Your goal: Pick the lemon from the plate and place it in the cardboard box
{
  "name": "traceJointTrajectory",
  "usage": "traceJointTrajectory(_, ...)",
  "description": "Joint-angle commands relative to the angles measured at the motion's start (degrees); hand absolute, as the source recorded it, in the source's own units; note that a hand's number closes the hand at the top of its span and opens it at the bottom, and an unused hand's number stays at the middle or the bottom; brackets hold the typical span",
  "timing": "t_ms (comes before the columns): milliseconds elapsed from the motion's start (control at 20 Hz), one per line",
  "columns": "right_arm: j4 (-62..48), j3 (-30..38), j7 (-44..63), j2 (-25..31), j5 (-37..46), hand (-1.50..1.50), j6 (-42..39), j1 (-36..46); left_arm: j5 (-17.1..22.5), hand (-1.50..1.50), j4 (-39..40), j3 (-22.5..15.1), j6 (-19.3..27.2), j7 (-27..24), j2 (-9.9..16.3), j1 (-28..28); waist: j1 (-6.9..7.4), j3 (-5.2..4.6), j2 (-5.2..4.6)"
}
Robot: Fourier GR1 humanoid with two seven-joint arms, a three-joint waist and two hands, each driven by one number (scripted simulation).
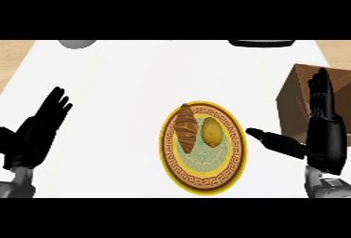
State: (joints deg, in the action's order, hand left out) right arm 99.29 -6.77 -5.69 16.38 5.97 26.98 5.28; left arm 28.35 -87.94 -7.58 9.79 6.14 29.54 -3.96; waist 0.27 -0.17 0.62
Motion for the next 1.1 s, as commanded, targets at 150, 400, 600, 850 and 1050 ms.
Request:
traceJointTrajectory(150, 11.0, -11.8, 10.8, 5.1, 15.4, -1.50, -2.8, -5.3, 2.1, 0.00, -1.5, 3.3, -2.0, 0.5, 1.0, 2.8, -0.35, 0.00, -0.26)
traceJointTrajectory(400, 8.3, -13.1, 28.4, 15.2, 25.0, -1.50, -14.1, -0.8, 1.4, 0.00, -2.6, 3.1, -1.5, 0.9, 1.3, 1.8, 0.56, -0.40, -0.26)
traceJointTrajectory(600, 13.2, -18.3, 43.8, 16.6, 28.0, -1.50, -25.6, 3.6, 0.5, 0.00, -1.6, 1.7, -0.9, 0.3, -0.8, 1.6, 0.22, -0.38, -0.36)
traceJointTrajectory(850, 10.4, -23.8, 62.6, 8.6, 26.4, -1.50, -38.5, 16.0, 0.7, 0.00, -1.0, 2.3, -1.3, 2.1, -0.1, -1.0, 1.49, -0.20, -0.77)
traceJointTrajectory(1050, 2.2, -21.1, 69.8, 1.4, 21.2, -1.50, -44.2, 24.0, -0.4, 0.00, -3.3, 2.3, -1.2, 1.4, -1.0, 1.4, 1.27, 0.07, -0.75)
